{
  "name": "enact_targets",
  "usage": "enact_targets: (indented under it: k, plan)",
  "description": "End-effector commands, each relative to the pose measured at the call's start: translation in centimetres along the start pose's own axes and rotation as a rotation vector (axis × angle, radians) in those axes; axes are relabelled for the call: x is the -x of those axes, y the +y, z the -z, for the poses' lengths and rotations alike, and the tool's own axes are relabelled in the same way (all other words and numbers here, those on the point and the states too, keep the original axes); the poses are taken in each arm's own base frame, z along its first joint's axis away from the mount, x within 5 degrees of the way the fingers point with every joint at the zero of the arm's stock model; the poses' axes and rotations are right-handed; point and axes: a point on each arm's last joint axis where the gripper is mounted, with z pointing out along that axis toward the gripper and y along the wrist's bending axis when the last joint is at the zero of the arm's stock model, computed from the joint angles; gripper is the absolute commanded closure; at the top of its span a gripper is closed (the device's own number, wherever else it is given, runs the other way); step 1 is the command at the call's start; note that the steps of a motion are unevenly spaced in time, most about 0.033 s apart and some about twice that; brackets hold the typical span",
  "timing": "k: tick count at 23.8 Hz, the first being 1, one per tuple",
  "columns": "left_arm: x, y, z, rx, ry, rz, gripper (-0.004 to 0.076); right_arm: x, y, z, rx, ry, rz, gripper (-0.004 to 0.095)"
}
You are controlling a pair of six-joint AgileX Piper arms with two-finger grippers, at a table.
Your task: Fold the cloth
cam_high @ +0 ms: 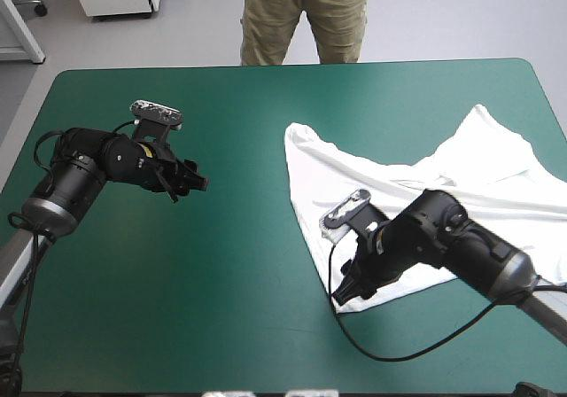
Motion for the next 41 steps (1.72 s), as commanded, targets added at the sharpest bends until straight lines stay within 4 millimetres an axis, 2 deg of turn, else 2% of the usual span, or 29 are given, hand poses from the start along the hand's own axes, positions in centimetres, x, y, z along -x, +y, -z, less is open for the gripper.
enact_targets:
  k: [1,6,13,15,16,17,18,22,24,27,31,33,35,41]
  plan:
    - [0.8,-0.1,1.9,-0.002,-0.088,0.008,0.0251,0.2,1.6,-1.7,0.017,-0.05,0.006,0.0395]
    - [0.7,-0.1,1.9,-0.004,-0.086,0.009,0.0251,0.8,2.8,-5.5,0.021,0.001,0.009,0.0395]
    - [0.7,-0.1,1.9,-0.001,-0.077,0.007,0.0251,0.9,2.7,-11.2,-0.012,0.146,0.013,0.0398]
    - [0.6,-0.1,1.9,-0.002,-0.074,0.007,0.0251,0.5,2.6,-11.9,-0.014,0.153,0.009,0.0488]
    - [0.6,-0.1,1.8,-0.002,-0.071,0.007,0.0251,0.0,2.6,-12.1,-0.014,0.172,0.006,0.0639]
    - [0.6,-0.1,1.8,-0.002,-0.071,0.007,0.0251,-0.1,2.6,-12.1,-0.015,0.183,0.009,0.073]
    - [0.7,-0.1,1.7,-0.004,-0.078,0.009,0.0251,-0.3,2.6,-12.1,-0.012,0.21,0.025,0.0914]
    - [2.0,-0.3,1.4,-0.043,-0.137,0.043,0.0251,-0.5,3.0,-12.0,0.03,0.232,0.018,0.0921]
    - [3.9,-0.5,0.6,-0.091,-0.153,0.051,0.0251,-0.6,3.3,-12.0,0.064,0.242,0.006,0.0921]
    - [7.9,-0.8,-1.5,-0.173,-0.188,0.037,0.0251,-0.8,3.5,-11.9,0.08,0.26,0.009,0.0921]
    - [10.5,-0.8,-4.6,-0.201,-0.15,0.011,0.0251,-0.8,3.5,-11.8,0.08,0.258,0.009,0.0921]
    - [11.9,-1.1,-6.9,-0.217,-0.122,-0.003,0.0251,-0.8,3.5,-11.7,0.081,0.252,0.009,0.0921]
    - [13.9,-2.5,-9.7,-0.222,-0.11,-0.057,0.0251,-0.7,3.5,-11.3,0.081,0.235,0.011,0.0921]
    - [16.0,-4.5,-14.4,-0.207,-0.105,-0.083,0.0251,-0.7,3.5,-10.8,0.083,0.217,0.012,0.0921]
